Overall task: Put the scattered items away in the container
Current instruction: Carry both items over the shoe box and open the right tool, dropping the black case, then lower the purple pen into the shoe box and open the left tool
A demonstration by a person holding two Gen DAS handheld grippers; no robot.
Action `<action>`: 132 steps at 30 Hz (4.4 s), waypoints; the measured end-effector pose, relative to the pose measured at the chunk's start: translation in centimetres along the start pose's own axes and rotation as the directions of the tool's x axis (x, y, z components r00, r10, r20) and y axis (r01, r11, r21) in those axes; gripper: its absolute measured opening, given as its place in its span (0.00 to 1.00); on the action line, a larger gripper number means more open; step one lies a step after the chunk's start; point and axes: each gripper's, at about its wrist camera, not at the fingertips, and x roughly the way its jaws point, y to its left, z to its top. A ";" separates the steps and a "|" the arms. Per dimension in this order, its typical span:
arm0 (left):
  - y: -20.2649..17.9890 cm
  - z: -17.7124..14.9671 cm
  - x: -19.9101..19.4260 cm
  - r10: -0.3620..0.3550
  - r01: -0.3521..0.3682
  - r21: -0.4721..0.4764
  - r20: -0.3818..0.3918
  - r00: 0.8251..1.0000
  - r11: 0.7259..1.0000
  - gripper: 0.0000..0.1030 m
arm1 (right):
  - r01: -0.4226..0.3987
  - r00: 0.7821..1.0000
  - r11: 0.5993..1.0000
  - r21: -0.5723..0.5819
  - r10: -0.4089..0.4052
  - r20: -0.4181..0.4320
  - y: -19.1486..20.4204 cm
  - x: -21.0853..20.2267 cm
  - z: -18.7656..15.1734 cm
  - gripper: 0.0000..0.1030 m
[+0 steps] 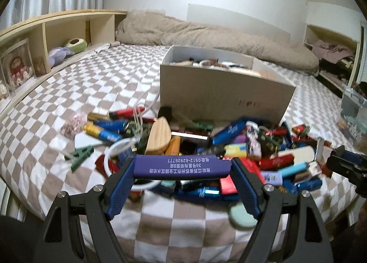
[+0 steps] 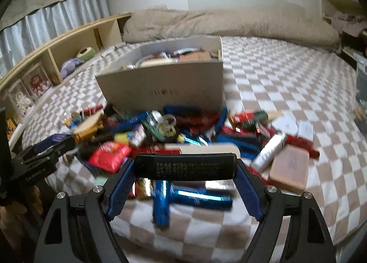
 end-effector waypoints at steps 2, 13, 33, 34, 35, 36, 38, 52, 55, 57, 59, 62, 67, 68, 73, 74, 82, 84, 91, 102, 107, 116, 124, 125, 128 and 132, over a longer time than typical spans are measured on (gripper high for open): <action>-0.1 0.8 -0.2 -0.005 0.005 0.008 0.017 1.000 1.000 0.80 | -0.010 1.000 1.000 0.002 0.010 0.015 0.4 -0.1 0.8 0.81; -0.4 4.6 0.5 -0.056 0.057 -0.007 0.051 0.997 0.998 0.80 | -0.051 0.997 0.998 0.020 0.049 0.067 0.9 0.0 3.9 0.81; -2.6 13.0 3.2 -0.179 0.177 0.032 0.102 0.979 0.984 0.80 | -0.069 0.988 0.996 0.052 0.061 0.144 -1.1 2.2 10.7 0.81; -2.7 13.5 3.4 -0.180 0.177 0.035 0.108 0.978 0.984 0.80 | -0.066 0.988 0.996 0.052 0.058 0.146 -1.2 2.3 11.1 0.81; -2.7 13.9 3.5 -0.177 0.174 0.037 0.116 0.977 0.984 0.80 | -0.064 0.987 0.997 0.054 0.055 0.149 -1.4 2.5 11.5 0.81; -2.9 14.3 3.7 -0.175 0.171 0.038 0.123 0.977 0.984 0.80 | -0.063 0.987 0.996 0.055 0.054 0.149 -1.5 2.6 11.9 0.81; -3.1 15.0 4.1 -0.179 0.176 0.036 0.131 0.975 0.984 0.80 | -0.065 0.988 0.996 0.068 0.055 0.147 -1.8 3.0 12.6 0.81; -2.1 16.0 7.3 -0.183 0.183 0.016 0.113 0.977 0.983 0.80 | -0.091 0.994 0.986 0.140 0.083 0.064 -2.0 7.6 17.3 0.81; -1.7 15.9 7.9 -0.183 0.182 0.014 0.101 0.978 0.983 0.80 | -0.079 0.997 0.987 0.140 0.075 0.032 -1.5 9.2 17.8 0.81; -1.6 15.9 8.2 -0.185 0.184 0.013 0.097 0.978 0.983 0.80 | -0.067 0.998 0.988 0.138 0.065 0.017 -1.0 10.1 17.9 0.81; -1.5 15.9 8.3 -0.185 0.185 0.012 0.098 0.978 0.983 0.80 | -0.060 0.998 0.989 0.136 0.060 0.006 -0.7 10.7 17.9 0.81; -1.3 15.9 8.4 -0.187 0.187 0.009 0.099 0.977 0.982 0.80 | -0.049 0.999 0.989 0.143 0.050 0.000 -0.4 11.4 18.1 0.81; -0.7 16.0 8.9 -0.186 0.188 -0.003 0.095 0.978 0.982 0.80 | -0.037 0.999 0.987 0.156 0.038 -0.002 -0.4 12.2 18.7 0.81; -0.6 16.1 9.1 -0.187 0.189 -0.007 0.093 0.978 0.982 0.80 | -0.036 0.999 0.987 0.156 0.037 -0.007 -0.3 12.4 18.7 0.81; -0.4 16.6 9.7 -0.189 0.192 -0.030 0.088 0.978 0.981 0.80 | -0.024 0.999 0.990 0.141 0.028 -0.029 0.1 13.4 18.7 0.81; -0.3 16.7 9.7 -0.189 0.193 -0.033 0.089 0.978 0.981 0.80 | -0.023 0.999 0.990 0.142 0.028 -0.032 0.1 13.6 18.7 0.81; -1.1 18.1 9.9 -0.193 0.198 -0.031 0.108 0.975 0.980 0.80 | -0.020 0.999 0.990 0.140 0.024 -0.027 0.1 14.2 18.3 0.81; -1.2 18.2 10.0 -0.199 0.203 -0.033 0.109 0.974 0.979 0.80 | -0.016 1.000 0.991 0.133 0.019 -0.023 0.1 14.2 18.4 0.81; -1.5 18.8 10.4 -0.206 0.211 -0.040 0.098 0.974 0.977 0.80 | -0.011 1.000 0.993 0.115 0.011 -0.004 -0.5 13.4 18.1 0.81; -2.0 19.7 11.9 -0.250 0.252 -0.088 0.038 0.968 0.964 0.80 | -0.030 0.999 0.999 0.037 0.029 0.033 -1.0 10.2 14.5 0.81; -3.5 19.7 12.9 -0.286 0.284 -0.083 -0.015 0.958 0.955 0.80 | -0.039 0.998 0.999 0.023 0.038 0.050 -1.4 8.8 13.1 0.81; -7.3 19.8 14.8 -0.344 0.335 -0.083 -0.135 0.929 0.939 0.80 | -0.086 0.994 0.995 0.045 0.082 0.079 -2.5 7.5 12.4 0.81; -9.4 19.6 15.3 -0.333 0.326 -0.068 -0.181 0.925 0.943 0.80 | -0.093 0.993 0.992 0.087 0.086 0.085 -4.4 7.1 11.8 0.81; -9.4 19.6 15.4 -0.331 0.324 -0.069 -0.183 0.926 0.944 0.80 | -0.095 0.992 0.991 0.090 0.087 0.087 -4.5 7.0 11.8 0.81; -9.6 19.7 15.7 -0.315 0.307 -0.070 -0.193 0.929 0.949 0.84 | -0.100 0.992 0.991 0.092 0.092 0.092 -4.7 6.8 11.9 0.81; -9.4 19.8 16.1 -0.302 0.289 -0.092 -0.203 0.932 0.953 0.95 | -0.105 0.991 0.990 0.089 0.097 0.094 -4.7 6.7 11.9 0.81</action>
